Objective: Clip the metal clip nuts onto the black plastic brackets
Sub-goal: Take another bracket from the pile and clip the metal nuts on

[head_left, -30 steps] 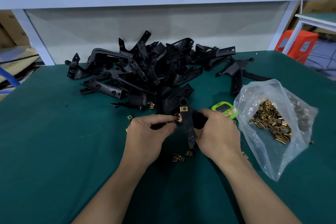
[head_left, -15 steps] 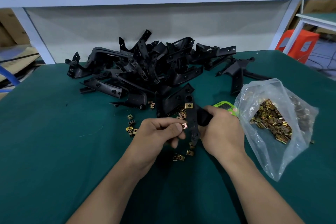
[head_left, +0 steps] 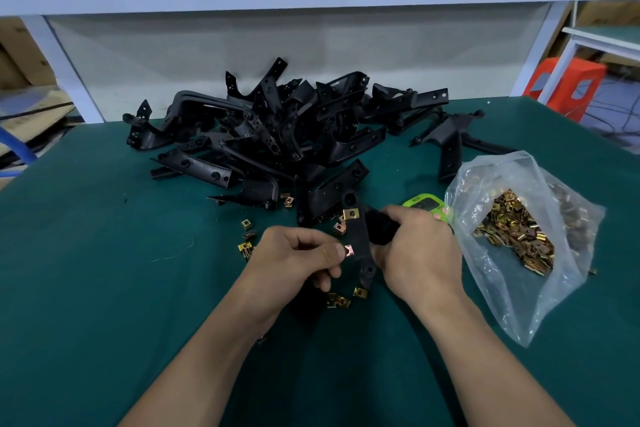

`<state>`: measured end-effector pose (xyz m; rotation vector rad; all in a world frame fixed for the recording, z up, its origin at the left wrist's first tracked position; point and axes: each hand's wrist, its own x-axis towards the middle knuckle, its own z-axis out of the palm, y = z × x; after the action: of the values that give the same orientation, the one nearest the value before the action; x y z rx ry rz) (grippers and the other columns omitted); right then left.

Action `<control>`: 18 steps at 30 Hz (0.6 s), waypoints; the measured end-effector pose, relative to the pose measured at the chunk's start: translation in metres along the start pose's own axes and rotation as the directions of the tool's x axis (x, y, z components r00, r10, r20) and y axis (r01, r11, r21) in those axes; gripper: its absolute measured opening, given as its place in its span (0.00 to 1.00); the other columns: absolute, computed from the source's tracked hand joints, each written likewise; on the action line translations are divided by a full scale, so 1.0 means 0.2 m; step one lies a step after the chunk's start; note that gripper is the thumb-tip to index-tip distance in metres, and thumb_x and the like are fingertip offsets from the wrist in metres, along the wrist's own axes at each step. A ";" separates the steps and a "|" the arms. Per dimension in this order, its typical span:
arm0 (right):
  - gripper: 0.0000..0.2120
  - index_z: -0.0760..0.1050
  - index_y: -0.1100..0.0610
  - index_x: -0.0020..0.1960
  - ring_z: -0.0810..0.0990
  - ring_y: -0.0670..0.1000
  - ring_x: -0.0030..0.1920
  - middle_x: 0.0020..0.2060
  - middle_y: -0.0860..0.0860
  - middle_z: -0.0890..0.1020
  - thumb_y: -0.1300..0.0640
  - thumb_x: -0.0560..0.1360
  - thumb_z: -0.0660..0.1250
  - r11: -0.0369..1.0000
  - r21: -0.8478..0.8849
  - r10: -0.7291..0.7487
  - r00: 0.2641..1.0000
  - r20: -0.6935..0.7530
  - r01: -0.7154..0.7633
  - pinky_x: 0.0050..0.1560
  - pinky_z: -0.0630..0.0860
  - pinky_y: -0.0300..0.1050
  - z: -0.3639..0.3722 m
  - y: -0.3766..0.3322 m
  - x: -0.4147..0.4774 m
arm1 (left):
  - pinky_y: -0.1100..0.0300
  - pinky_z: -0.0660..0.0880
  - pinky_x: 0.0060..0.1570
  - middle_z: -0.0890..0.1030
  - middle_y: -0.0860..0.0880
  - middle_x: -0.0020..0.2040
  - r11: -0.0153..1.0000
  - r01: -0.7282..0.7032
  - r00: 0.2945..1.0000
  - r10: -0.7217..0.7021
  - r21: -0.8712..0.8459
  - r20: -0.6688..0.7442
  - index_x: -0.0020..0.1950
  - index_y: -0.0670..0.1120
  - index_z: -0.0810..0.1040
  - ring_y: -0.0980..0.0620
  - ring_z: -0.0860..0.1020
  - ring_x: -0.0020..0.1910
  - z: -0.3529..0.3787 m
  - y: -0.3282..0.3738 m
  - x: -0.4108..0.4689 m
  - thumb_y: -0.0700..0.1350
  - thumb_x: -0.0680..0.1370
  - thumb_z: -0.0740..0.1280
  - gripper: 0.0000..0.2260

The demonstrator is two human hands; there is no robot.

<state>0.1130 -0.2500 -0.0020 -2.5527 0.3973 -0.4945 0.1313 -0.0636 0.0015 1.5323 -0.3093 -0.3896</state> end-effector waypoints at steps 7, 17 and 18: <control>0.12 0.77 0.49 0.40 0.72 0.56 0.35 0.29 0.45 0.72 0.49 0.66 0.79 0.993 -0.104 -0.054 0.999 -0.002 0.054 0.36 0.66 0.45 -0.01 -0.01 -0.01 | 0.62 0.74 0.31 0.81 0.44 0.32 0.996 0.027 1.000 -0.026 0.079 -0.011 0.35 0.44 0.85 0.51 0.76 0.26 -0.04 0.01 -0.01 0.42 0.75 0.76 0.08; 0.12 0.73 0.50 0.38 0.66 0.55 0.30 0.27 0.45 0.69 0.52 0.67 0.77 0.986 -0.146 -0.077 0.997 0.023 0.079 0.33 0.60 0.46 0.03 -0.05 -0.05 | 0.63 0.73 0.28 0.81 0.44 0.29 0.961 0.126 0.990 -0.136 0.246 0.026 0.31 0.45 0.84 0.51 0.76 0.25 -0.08 0.06 -0.02 0.37 0.75 0.75 0.12; 0.12 0.72 0.50 0.37 0.66 0.55 0.30 0.26 0.45 0.68 0.53 0.67 0.77 0.987 -0.143 -0.072 0.997 0.027 0.075 0.32 0.60 0.46 0.03 -0.06 -0.05 | 0.62 0.73 0.29 0.81 0.44 0.29 0.964 0.125 0.991 -0.132 0.233 0.017 0.31 0.45 0.84 0.51 0.76 0.25 -0.07 0.07 -0.02 0.38 0.75 0.75 0.12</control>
<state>0.1077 -0.2345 -0.0036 -2.7183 0.3434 -0.4804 0.1342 -0.0485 0.0146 1.7826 -0.2886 -0.4944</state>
